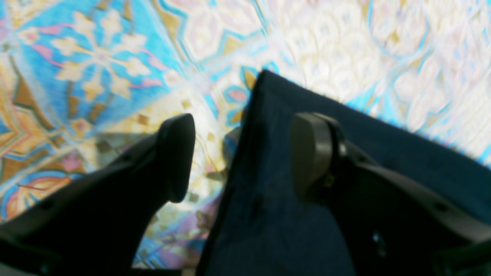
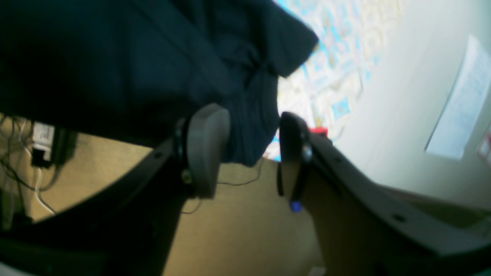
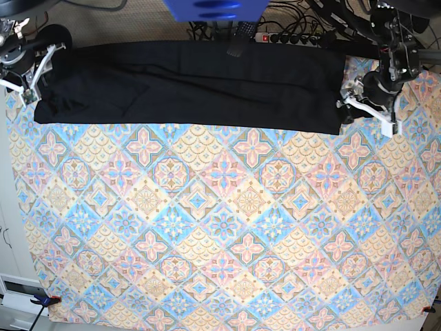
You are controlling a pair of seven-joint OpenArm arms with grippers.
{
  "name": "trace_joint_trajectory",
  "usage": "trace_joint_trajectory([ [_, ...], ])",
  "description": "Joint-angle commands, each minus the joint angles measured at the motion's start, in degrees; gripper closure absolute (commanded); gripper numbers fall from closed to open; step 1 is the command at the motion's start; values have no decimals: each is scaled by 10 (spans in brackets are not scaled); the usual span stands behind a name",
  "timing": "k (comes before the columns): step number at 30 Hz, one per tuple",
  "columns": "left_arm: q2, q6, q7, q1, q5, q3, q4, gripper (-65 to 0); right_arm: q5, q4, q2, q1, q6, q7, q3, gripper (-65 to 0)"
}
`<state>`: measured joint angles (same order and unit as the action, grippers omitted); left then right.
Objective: Fold the T-shirt properly
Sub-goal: 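Fold the sleeve onto the folded strip with the right gripper, then grasp the strip end with the left gripper and lift it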
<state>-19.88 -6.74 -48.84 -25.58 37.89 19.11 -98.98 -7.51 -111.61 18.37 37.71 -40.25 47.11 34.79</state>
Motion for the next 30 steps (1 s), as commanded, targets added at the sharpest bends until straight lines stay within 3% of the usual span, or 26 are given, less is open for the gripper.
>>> trace_joint_trajectory([
  [1,-20,-3,-2,1,-6,-8,-8,-385,-6,-10,3,-1,2,-13,5,-253],
  [7,-72,-3,-69,38,-9,-64,40,-386,-6,-9,0,-21,2,-13,2,-254],
  [12,-106,-3,-82,70,-9,-112,87,-386,-6,-8,-1,-22,2,-13,-16,-252],
  [20,-103,-3,-80,95,-7,-182,146,-386,-6,-8,-1,-32,2,-14,-35,-251],
  [25,-64,-5,-83,91,-7,-199,152,-380,-6,-8,-1,-32,2,-14,-41,-251],
  [30,-45,-51,-83,85,-6,-236,151,-379,-6,-9,-1,-32,2,-14,-41,-251],
])
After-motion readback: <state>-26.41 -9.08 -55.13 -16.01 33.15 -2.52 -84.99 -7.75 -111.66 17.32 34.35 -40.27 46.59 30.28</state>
